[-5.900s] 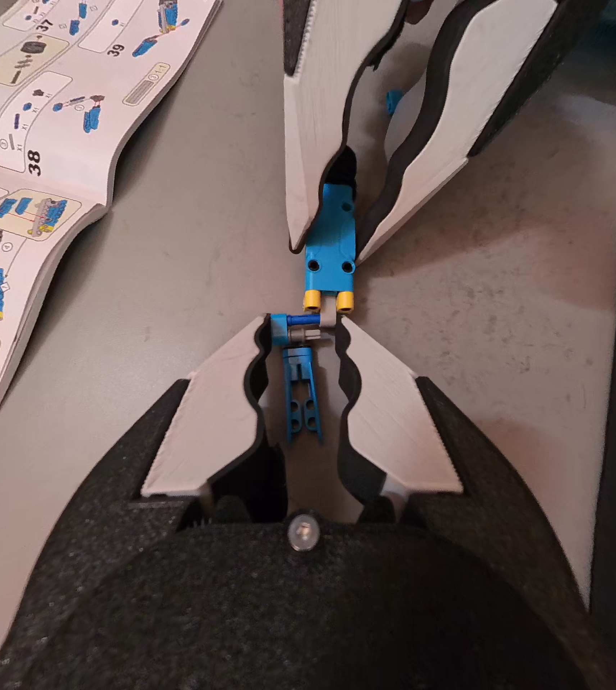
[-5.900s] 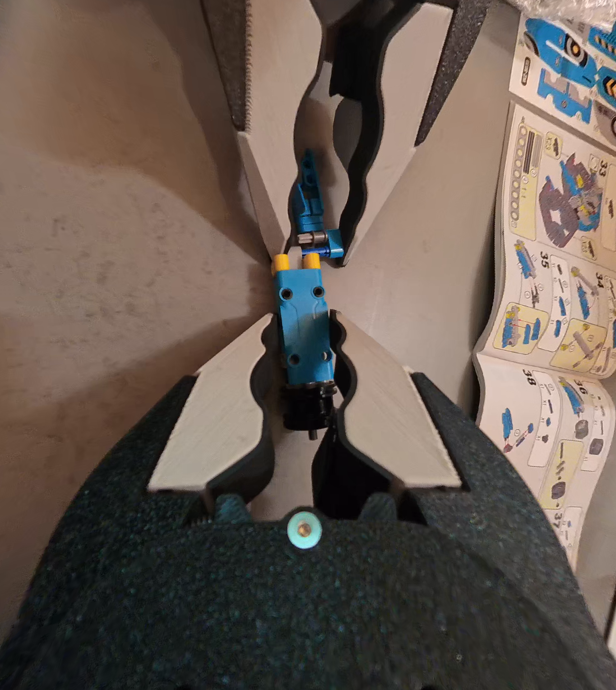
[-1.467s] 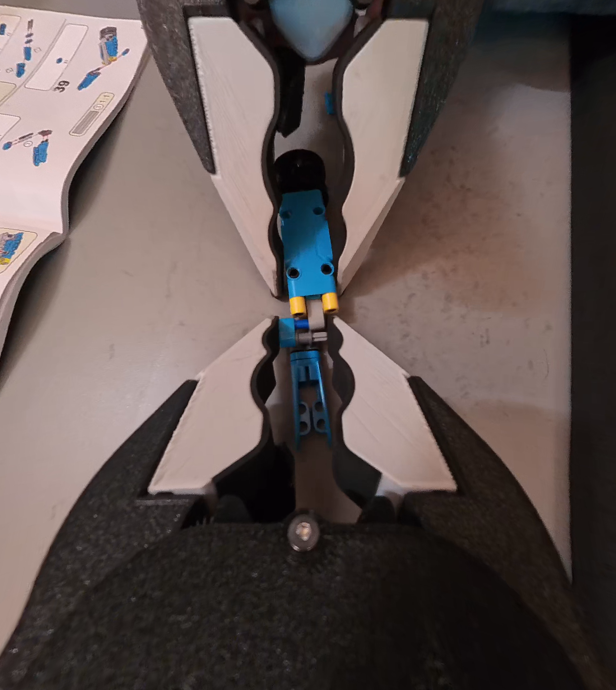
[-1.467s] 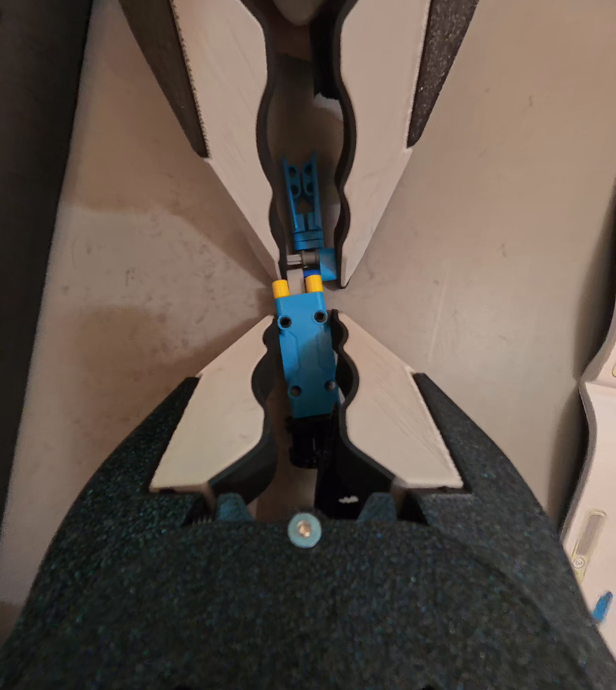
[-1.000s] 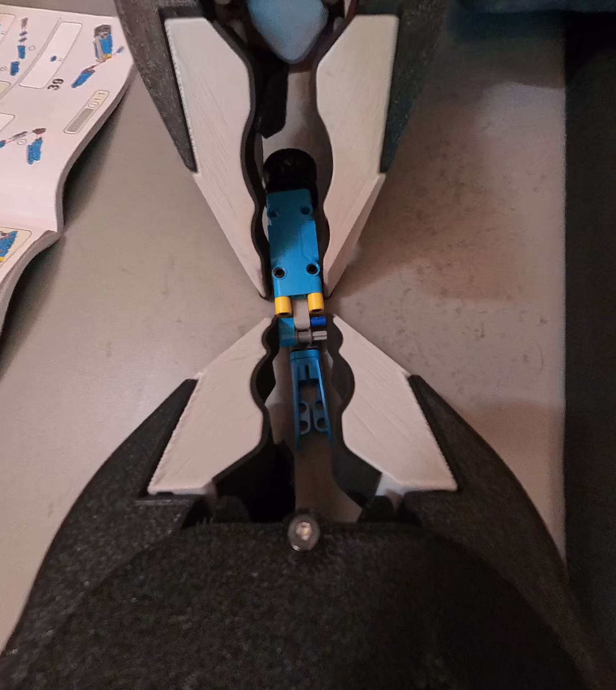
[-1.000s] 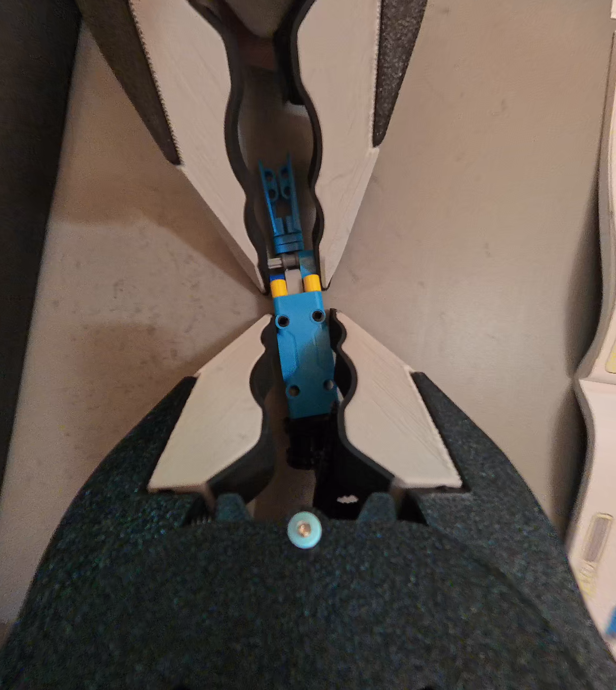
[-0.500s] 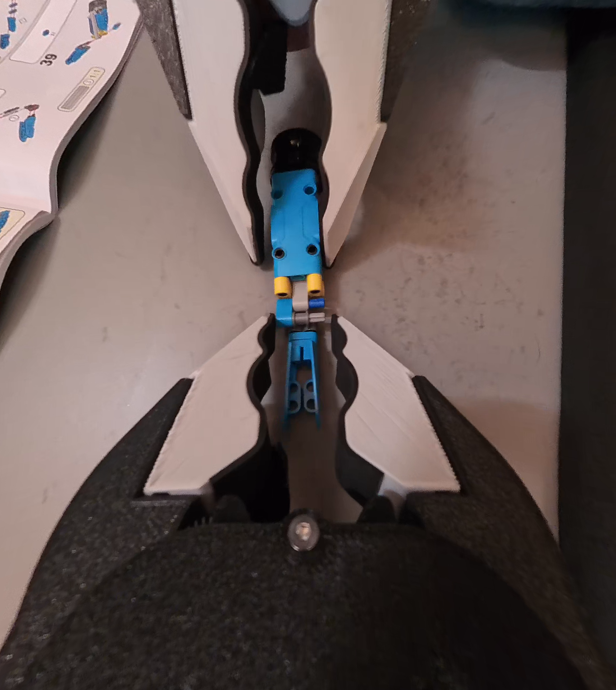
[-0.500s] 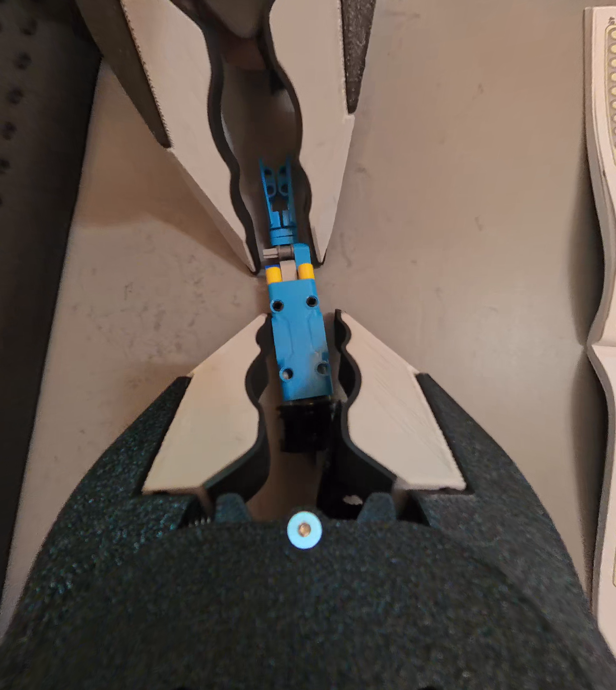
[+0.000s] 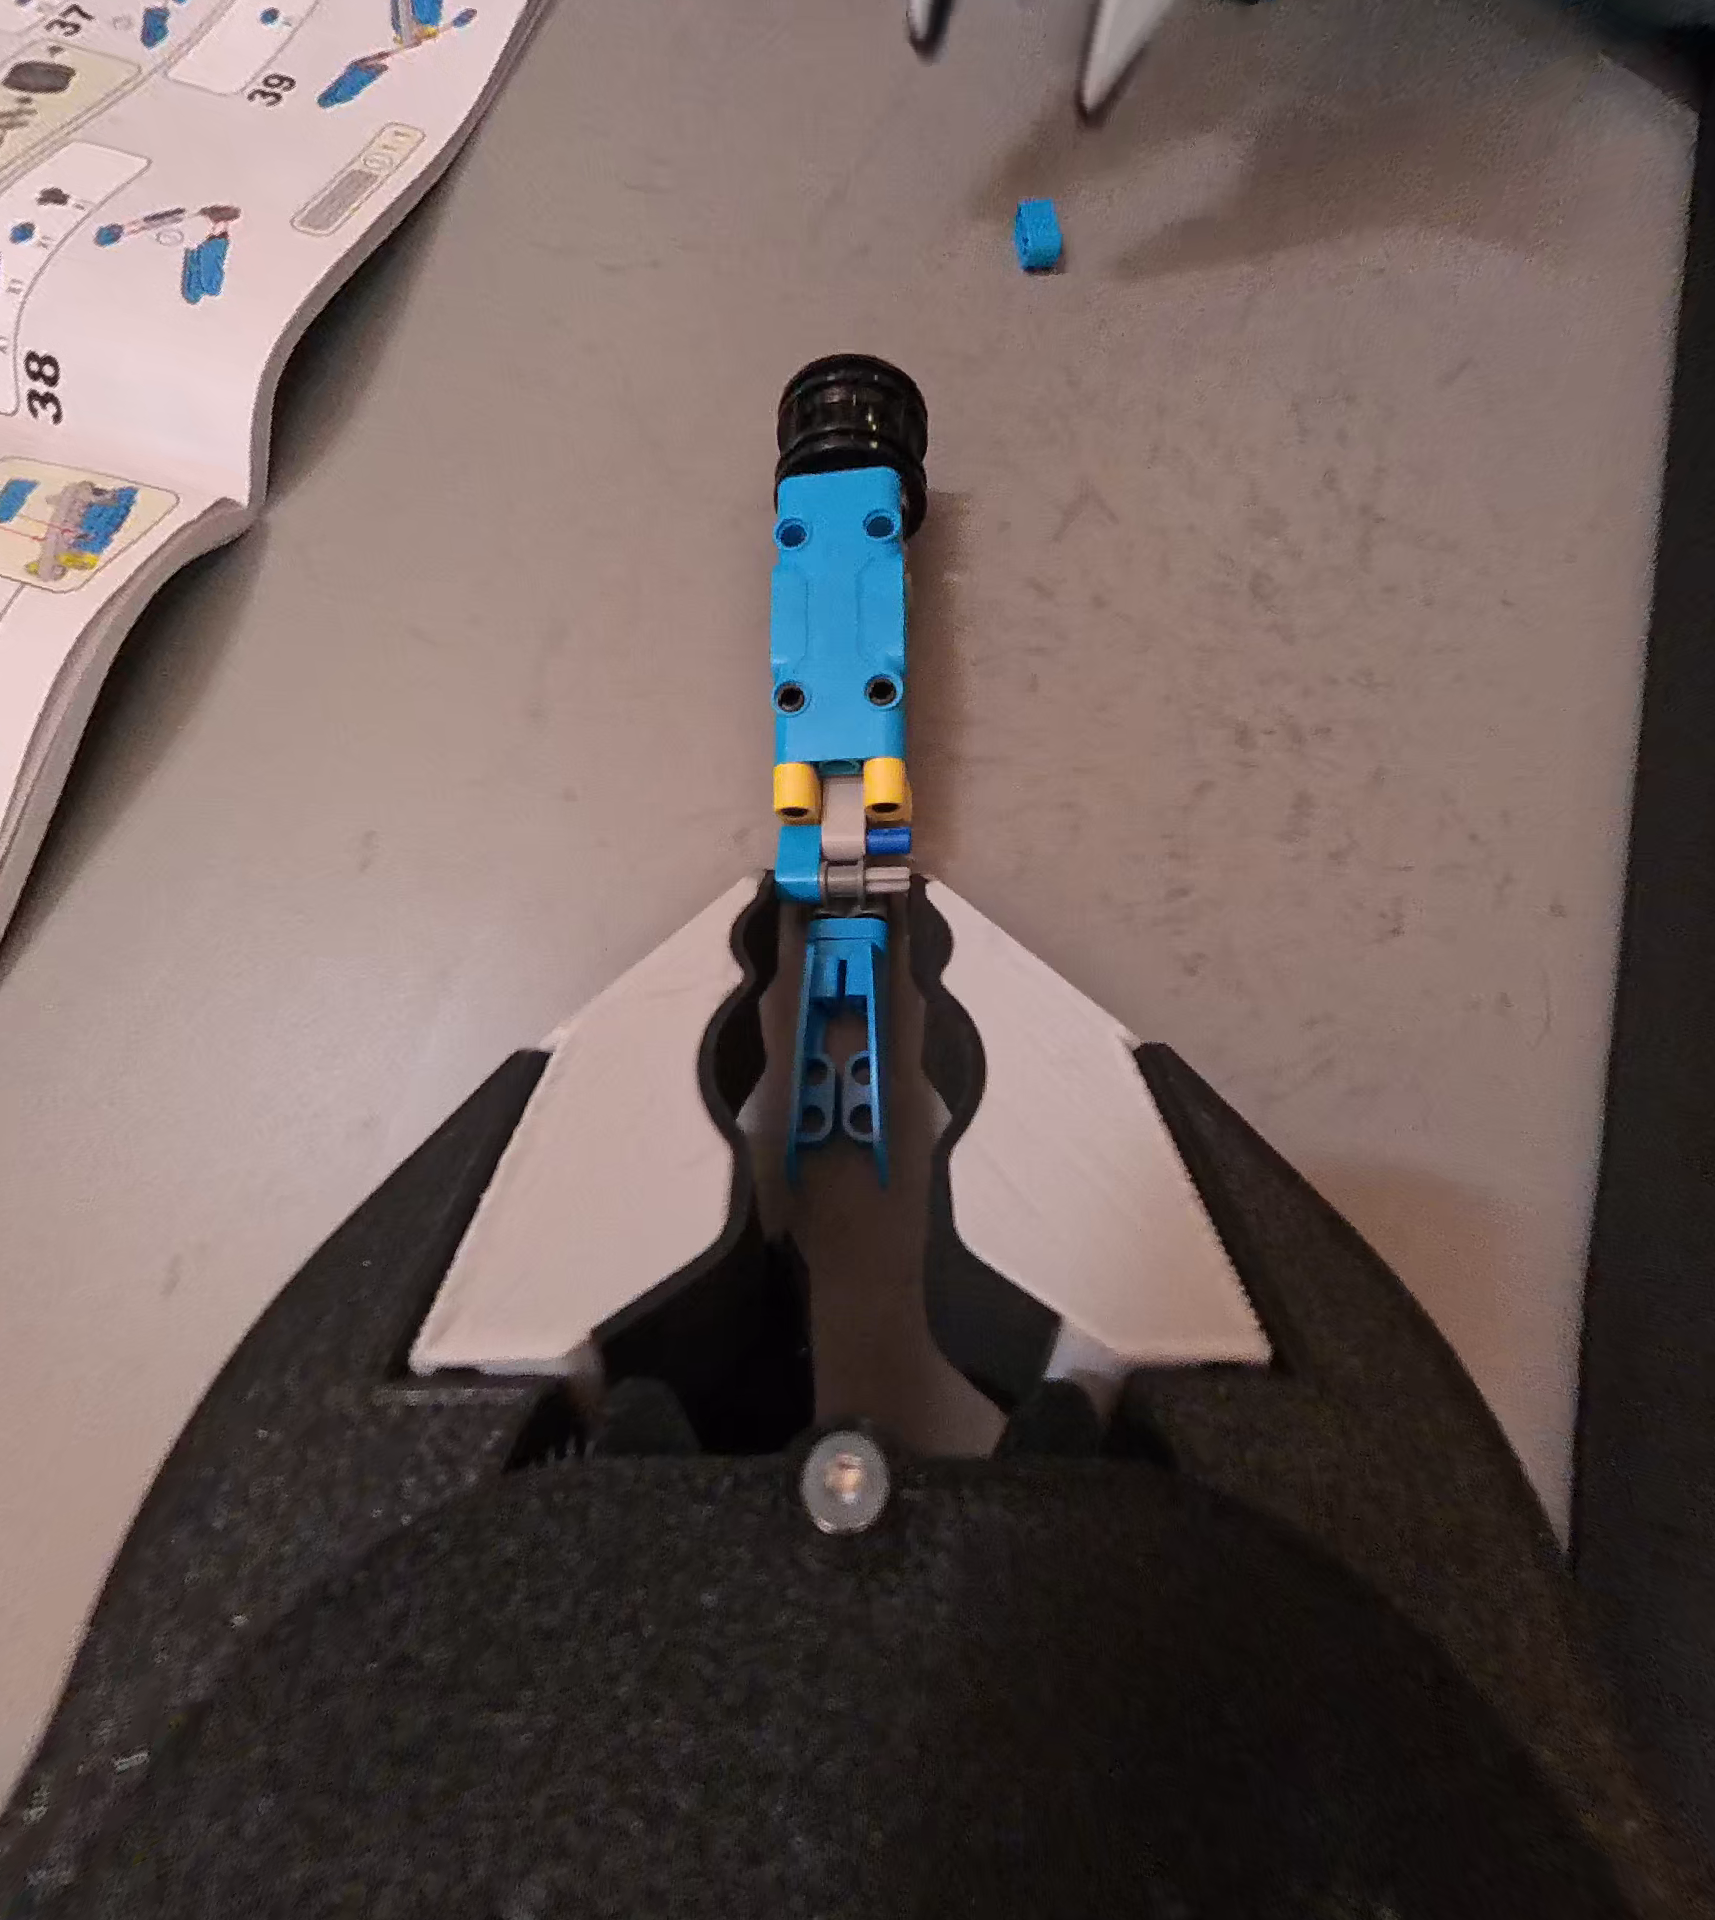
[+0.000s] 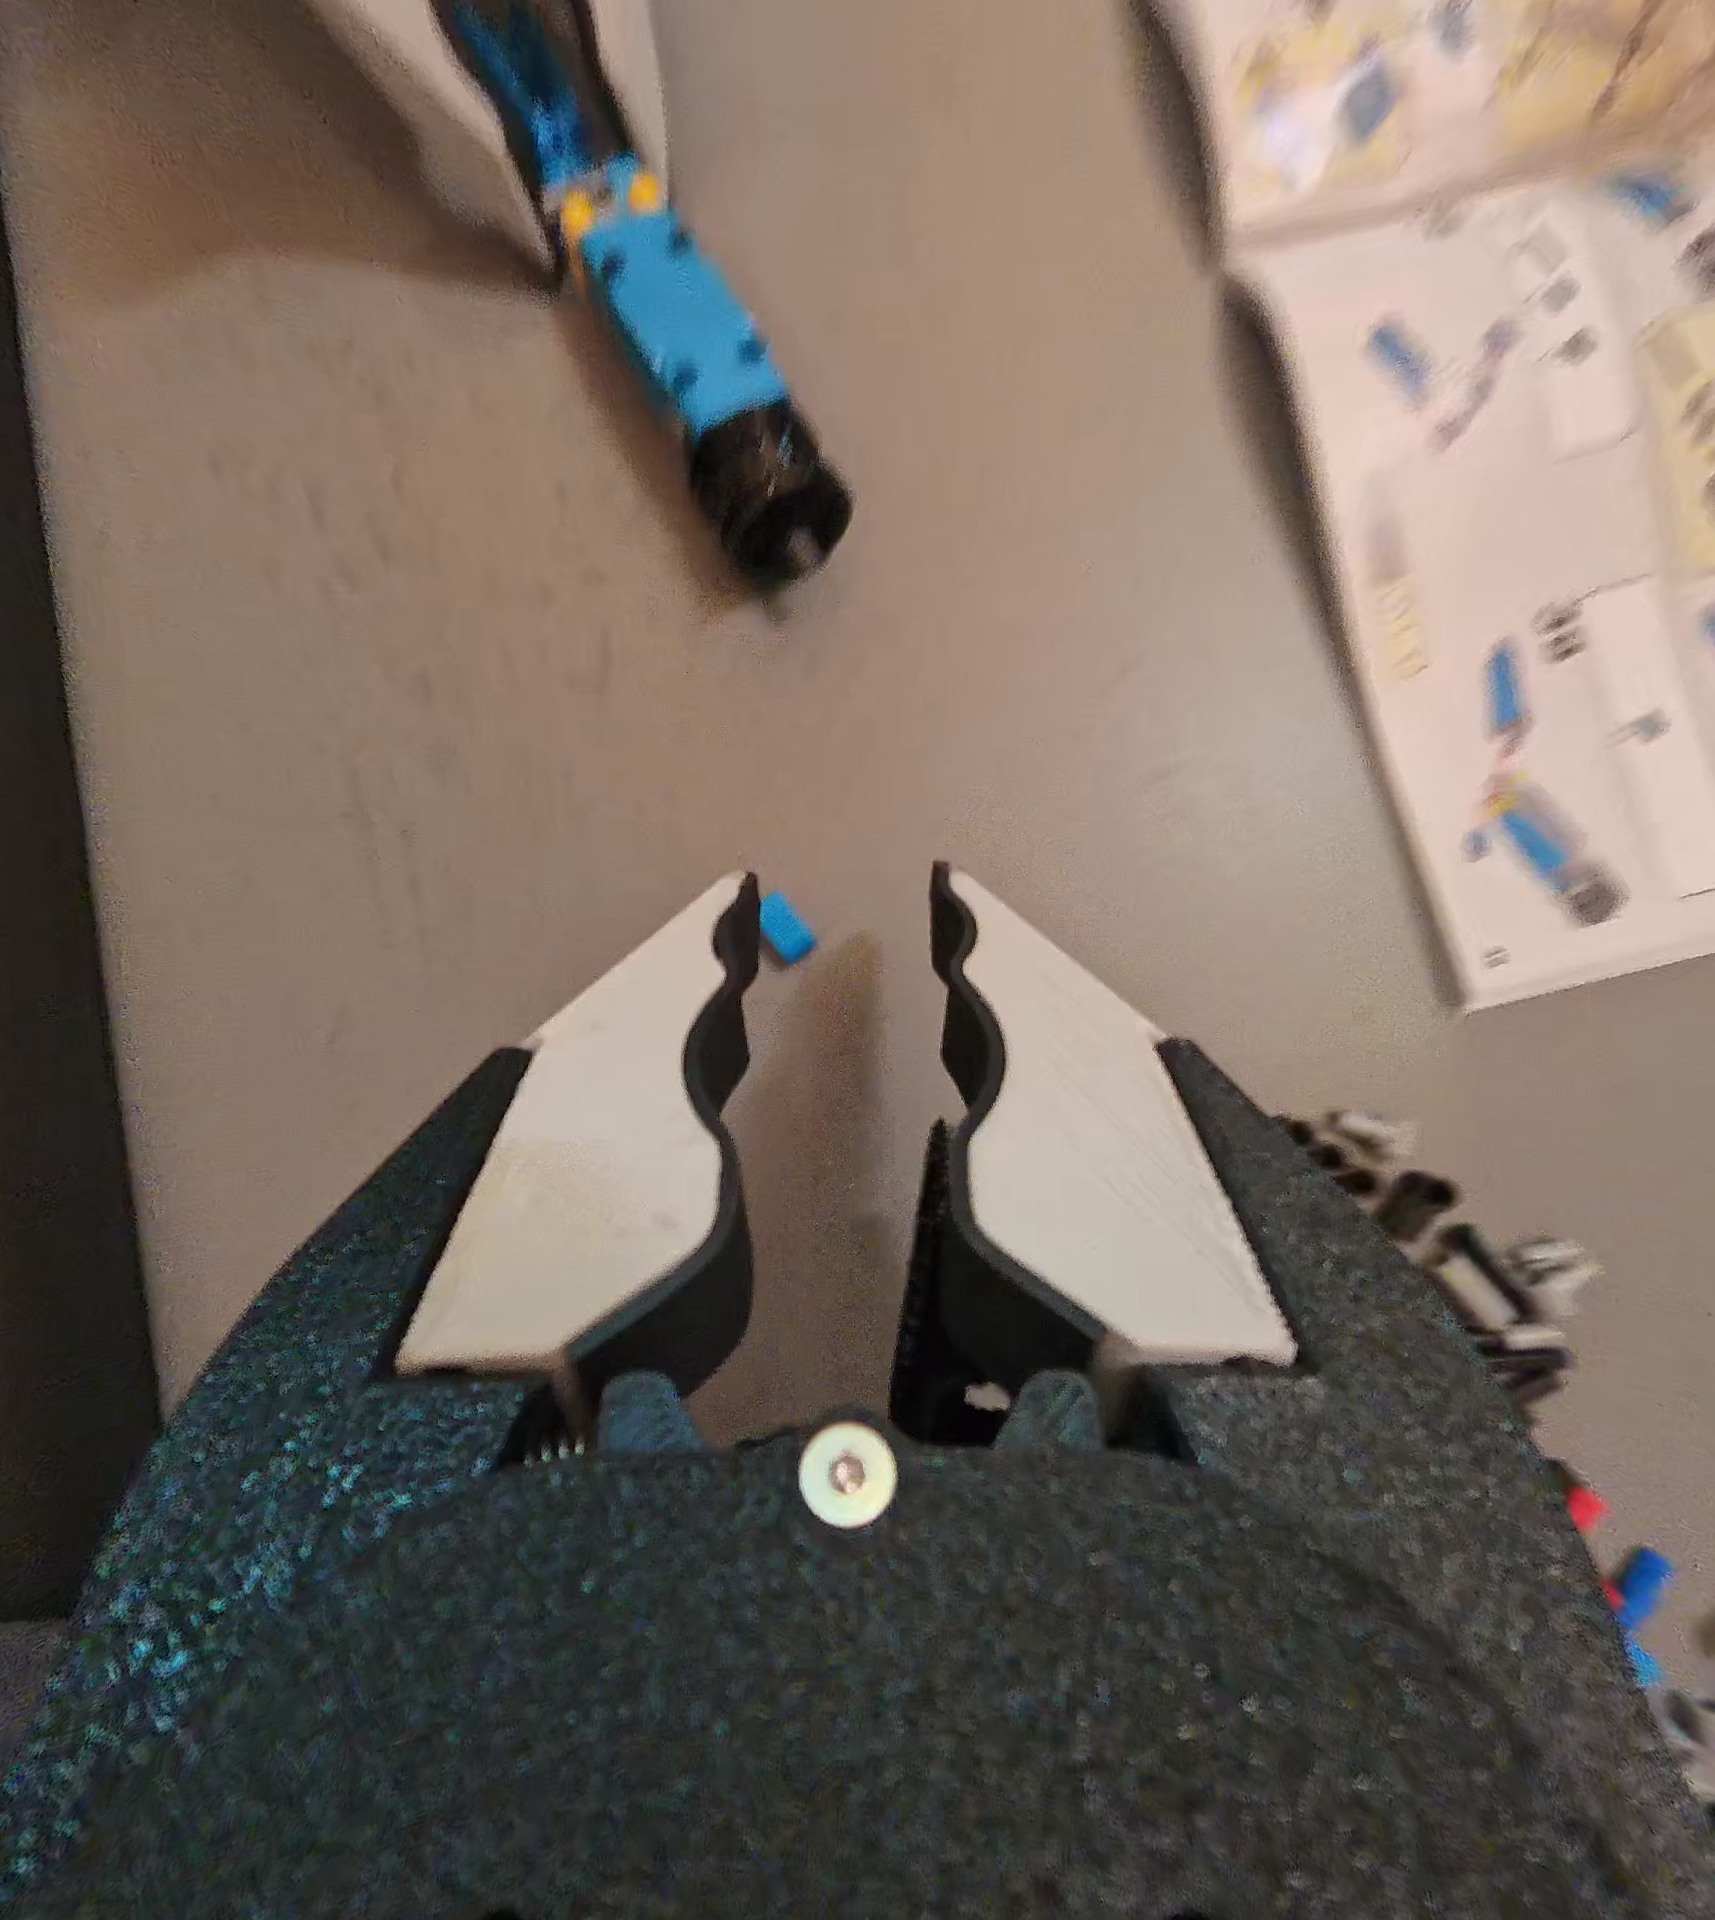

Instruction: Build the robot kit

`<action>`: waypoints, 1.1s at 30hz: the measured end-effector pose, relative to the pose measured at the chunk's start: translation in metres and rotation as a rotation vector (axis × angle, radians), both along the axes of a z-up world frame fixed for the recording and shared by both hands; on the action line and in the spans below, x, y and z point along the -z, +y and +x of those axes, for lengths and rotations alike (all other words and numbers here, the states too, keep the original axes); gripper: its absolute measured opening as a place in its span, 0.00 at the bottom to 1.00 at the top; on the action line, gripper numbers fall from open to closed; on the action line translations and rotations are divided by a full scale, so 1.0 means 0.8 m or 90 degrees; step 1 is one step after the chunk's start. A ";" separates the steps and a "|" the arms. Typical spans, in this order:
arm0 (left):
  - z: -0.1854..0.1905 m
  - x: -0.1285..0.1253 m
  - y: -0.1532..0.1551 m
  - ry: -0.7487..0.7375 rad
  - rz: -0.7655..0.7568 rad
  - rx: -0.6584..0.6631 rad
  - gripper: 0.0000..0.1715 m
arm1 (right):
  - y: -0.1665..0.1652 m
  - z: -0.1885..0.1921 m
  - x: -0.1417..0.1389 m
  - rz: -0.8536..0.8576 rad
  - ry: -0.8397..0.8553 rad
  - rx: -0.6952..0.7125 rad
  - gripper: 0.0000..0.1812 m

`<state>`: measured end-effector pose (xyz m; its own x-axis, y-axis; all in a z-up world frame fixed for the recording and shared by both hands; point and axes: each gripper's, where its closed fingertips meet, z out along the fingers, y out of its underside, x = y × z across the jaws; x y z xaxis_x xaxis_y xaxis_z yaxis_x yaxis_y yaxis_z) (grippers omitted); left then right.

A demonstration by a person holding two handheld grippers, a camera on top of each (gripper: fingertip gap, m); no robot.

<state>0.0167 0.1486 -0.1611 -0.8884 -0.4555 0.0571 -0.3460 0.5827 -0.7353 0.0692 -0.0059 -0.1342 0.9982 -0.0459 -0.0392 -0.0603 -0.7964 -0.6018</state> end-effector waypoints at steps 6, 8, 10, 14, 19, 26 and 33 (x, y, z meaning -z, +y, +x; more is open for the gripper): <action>0.000 0.000 0.000 -0.008 0.005 0.000 0.14 | -0.011 -0.017 0.030 -0.058 -0.022 -0.027 0.16; 0.000 0.000 0.000 -0.012 0.008 0.001 0.14 | -0.009 -0.018 0.029 -0.052 -0.024 -0.032 0.14; 0.000 0.000 0.000 -0.011 0.007 0.001 0.14 | -0.013 -0.015 0.034 -0.068 -0.040 -0.032 0.12; 0.000 0.000 0.000 -0.015 0.009 0.001 0.14 | -0.011 -0.018 0.037 -0.073 -0.035 -0.041 0.10; 0.000 0.000 -0.001 -0.014 0.009 0.001 0.14 | -0.007 -0.024 0.037 -0.070 -0.029 -0.053 0.04; 0.001 0.000 -0.001 -0.016 0.010 0.001 0.14 | 0.002 -0.034 0.036 -0.062 -0.022 -0.068 0.06; -0.002 0.000 0.002 -0.012 0.010 0.006 0.14 | 0.007 -0.035 0.036 -0.062 -0.030 -0.073 0.04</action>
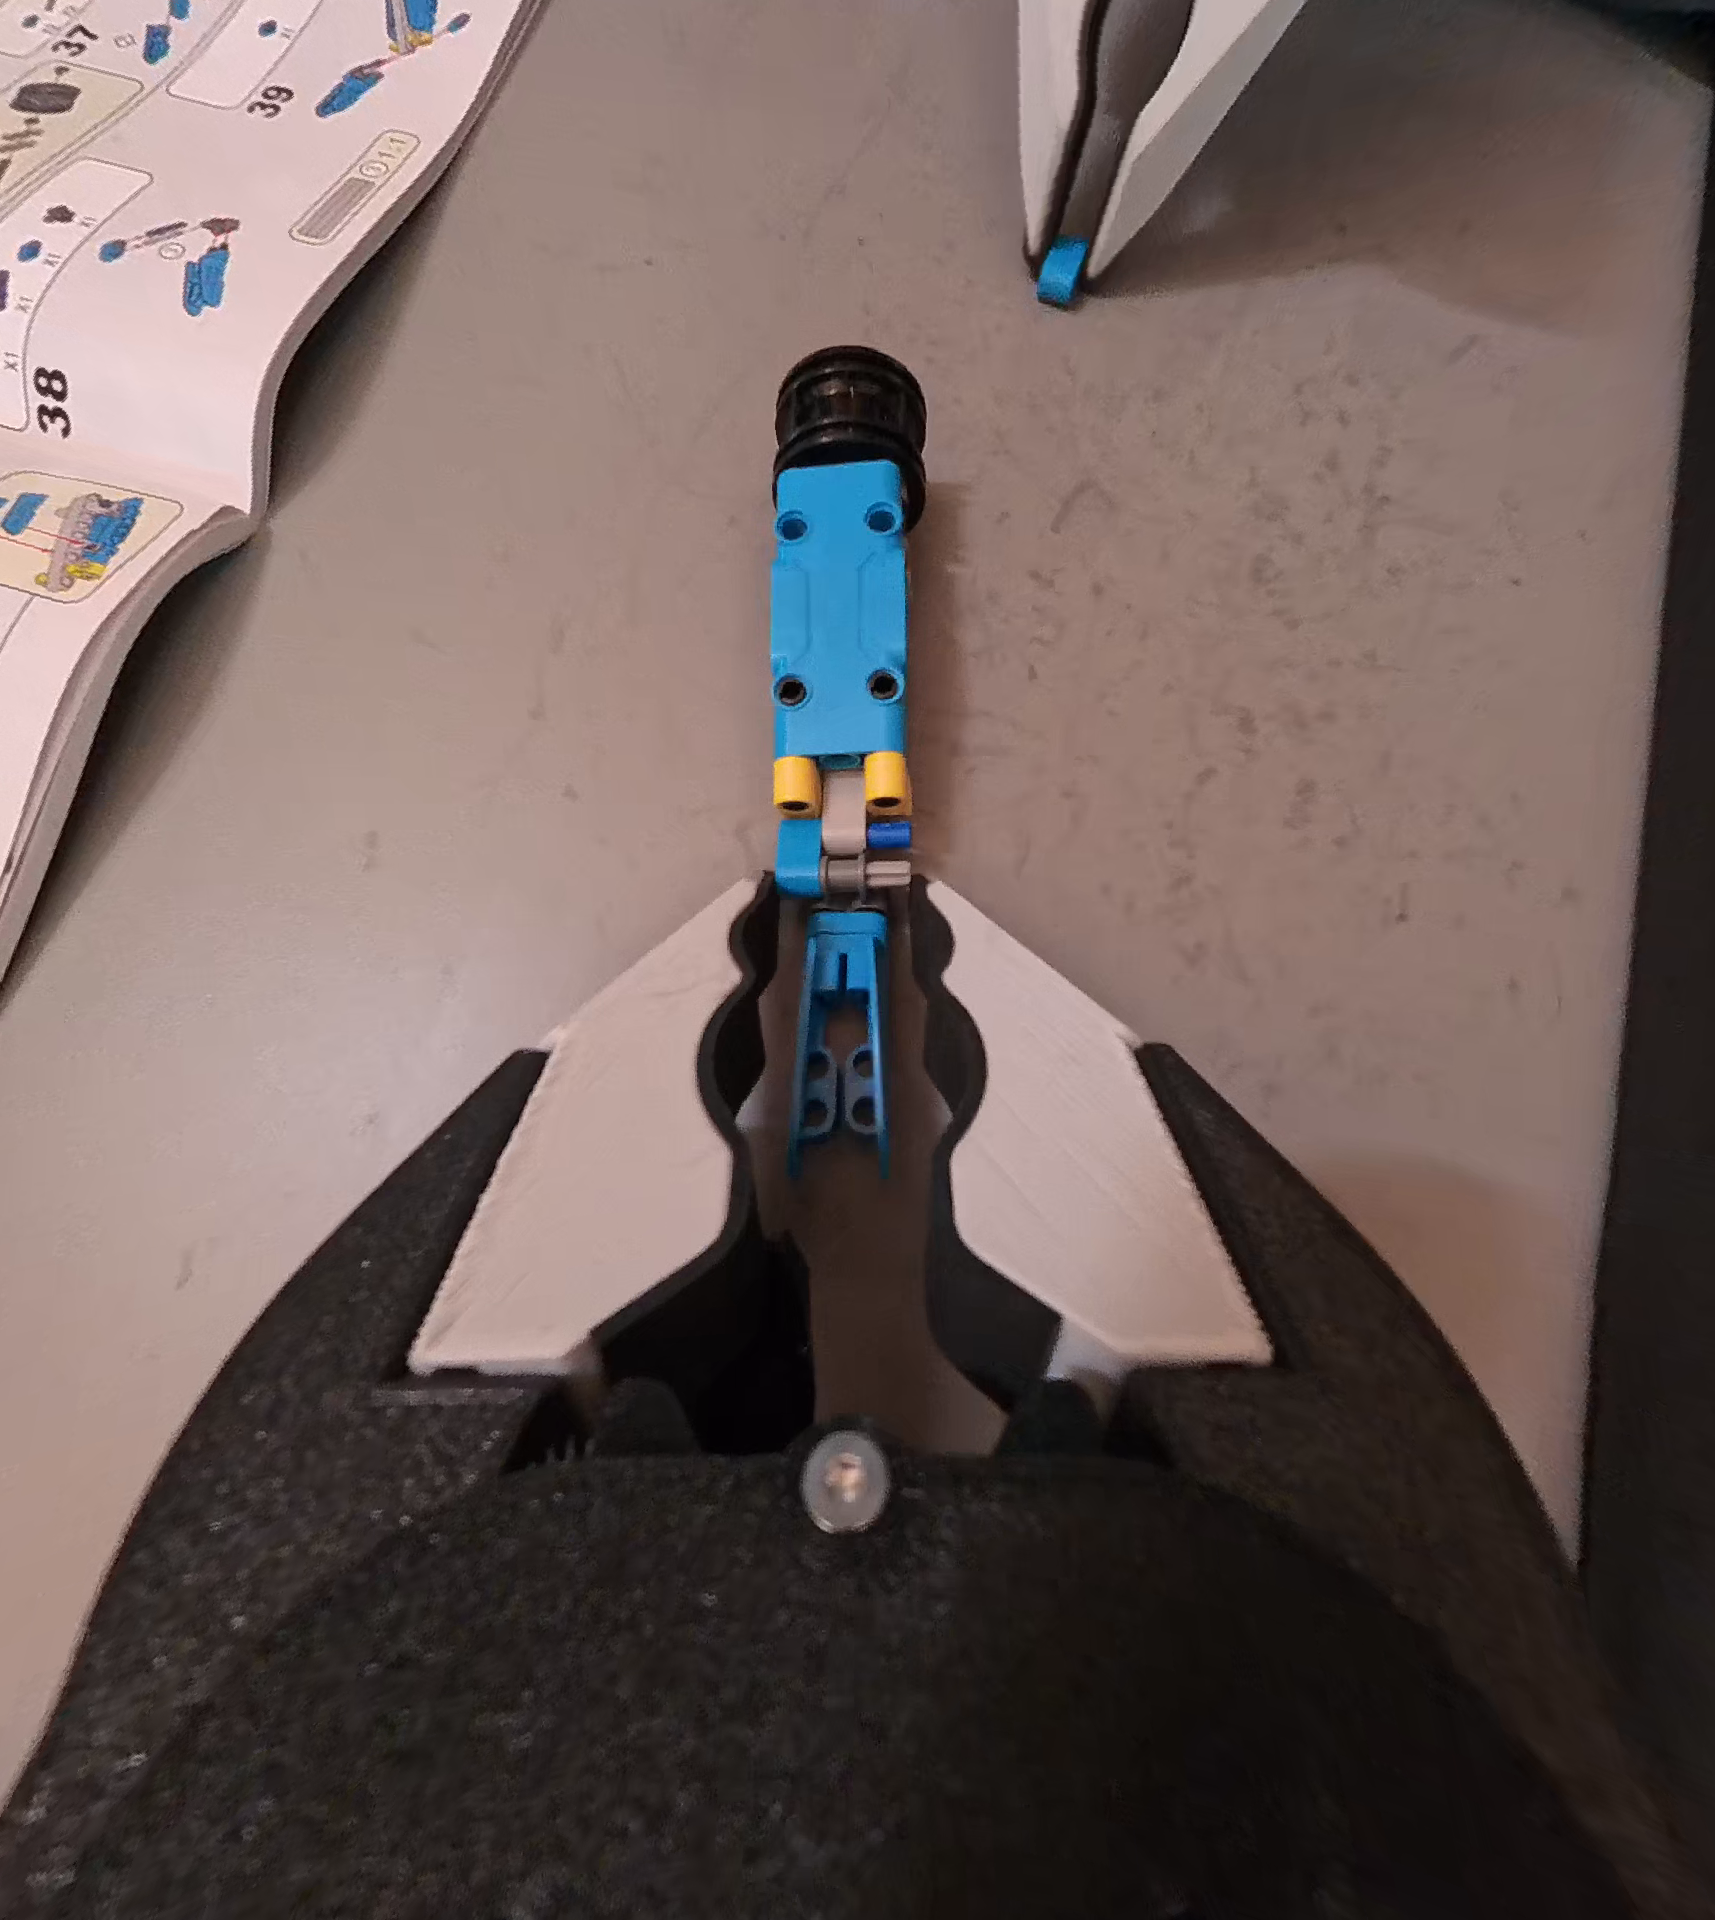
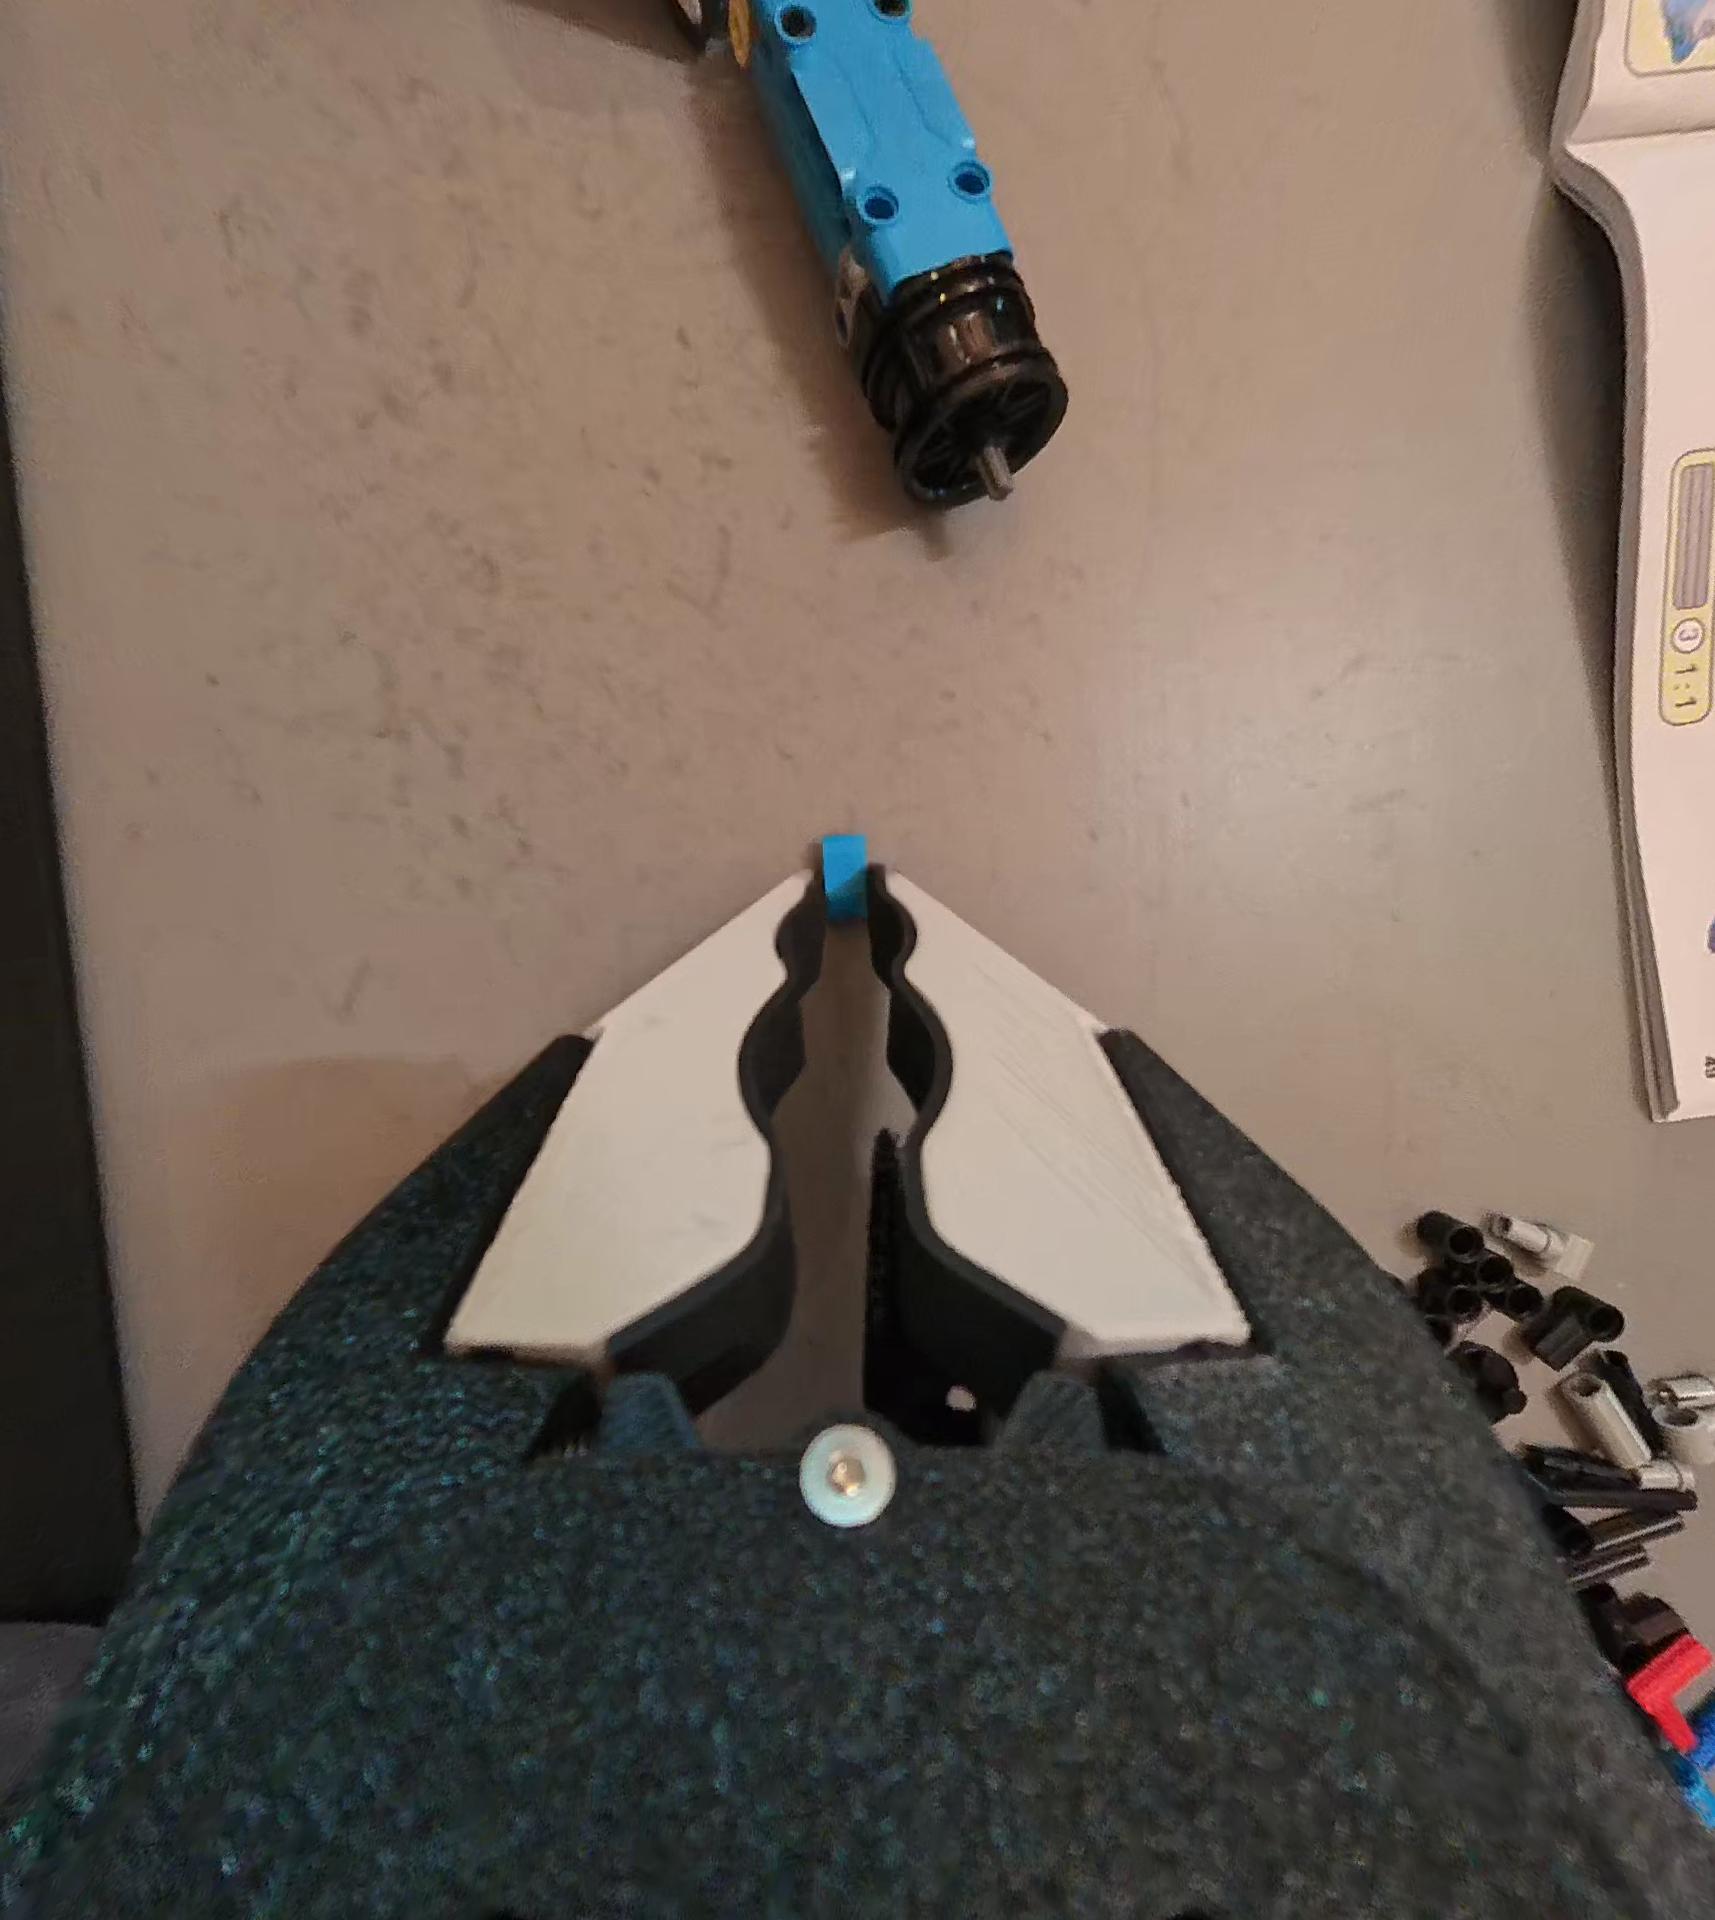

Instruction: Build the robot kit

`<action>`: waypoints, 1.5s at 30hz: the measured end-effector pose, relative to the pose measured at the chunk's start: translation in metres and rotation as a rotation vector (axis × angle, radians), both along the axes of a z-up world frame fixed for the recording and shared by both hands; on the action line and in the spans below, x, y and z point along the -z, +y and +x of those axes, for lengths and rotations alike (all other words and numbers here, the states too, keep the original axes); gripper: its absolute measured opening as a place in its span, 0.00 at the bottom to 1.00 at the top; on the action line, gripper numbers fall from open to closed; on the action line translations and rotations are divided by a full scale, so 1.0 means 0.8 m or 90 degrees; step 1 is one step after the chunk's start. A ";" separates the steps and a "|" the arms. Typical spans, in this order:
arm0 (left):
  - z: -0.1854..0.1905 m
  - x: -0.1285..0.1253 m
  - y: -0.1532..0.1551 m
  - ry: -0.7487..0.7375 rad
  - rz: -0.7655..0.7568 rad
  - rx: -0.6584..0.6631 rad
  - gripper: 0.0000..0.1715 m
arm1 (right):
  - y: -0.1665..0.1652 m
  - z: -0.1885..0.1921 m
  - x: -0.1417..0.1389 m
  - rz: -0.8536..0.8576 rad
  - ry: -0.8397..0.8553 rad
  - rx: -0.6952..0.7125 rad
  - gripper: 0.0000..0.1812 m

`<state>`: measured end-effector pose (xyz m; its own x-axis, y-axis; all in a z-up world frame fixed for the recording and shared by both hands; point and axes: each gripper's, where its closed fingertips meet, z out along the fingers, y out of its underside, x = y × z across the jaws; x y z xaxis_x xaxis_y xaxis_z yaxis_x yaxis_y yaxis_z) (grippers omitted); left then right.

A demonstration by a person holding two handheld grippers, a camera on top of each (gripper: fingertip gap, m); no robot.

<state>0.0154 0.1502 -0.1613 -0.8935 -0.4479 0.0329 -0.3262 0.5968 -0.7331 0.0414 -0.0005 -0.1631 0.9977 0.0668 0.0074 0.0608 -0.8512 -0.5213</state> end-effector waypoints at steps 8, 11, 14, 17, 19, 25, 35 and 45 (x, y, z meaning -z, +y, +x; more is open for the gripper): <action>-0.003 -0.001 0.011 0.018 -0.011 0.017 0.16 | 0.107 -0.045 -0.052 0.161 -0.011 -0.051 0.04; -0.004 0.000 0.006 0.003 -0.001 0.031 0.19 | 0.145 -0.050 -0.035 0.111 -0.105 -0.080 0.04; 0.005 0.000 0.006 0.024 -0.012 0.004 0.09 | 0.164 -0.058 -0.016 0.078 -0.092 -0.095 0.04; 0.003 -0.005 0.003 0.151 -0.085 -0.036 0.08 | 0.171 -0.053 -0.013 0.071 -0.096 -0.086 0.04; 0.003 -0.006 0.003 0.192 -0.113 -0.053 0.08 | 0.176 -0.054 -0.016 0.068 -0.066 -0.074 0.04; 0.004 -0.008 0.003 0.249 -0.154 -0.067 0.08 | 0.192 -0.039 -0.026 0.017 -0.027 -0.041 0.04; 0.005 -0.009 0.004 0.288 -0.183 -0.084 0.09 | 0.182 -0.039 -0.020 -0.184 0.014 -0.120 0.04; 0.009 -0.010 0.006 0.326 -0.215 -0.109 0.09 | 0.187 -0.033 -0.021 -0.177 -0.011 -0.168 0.04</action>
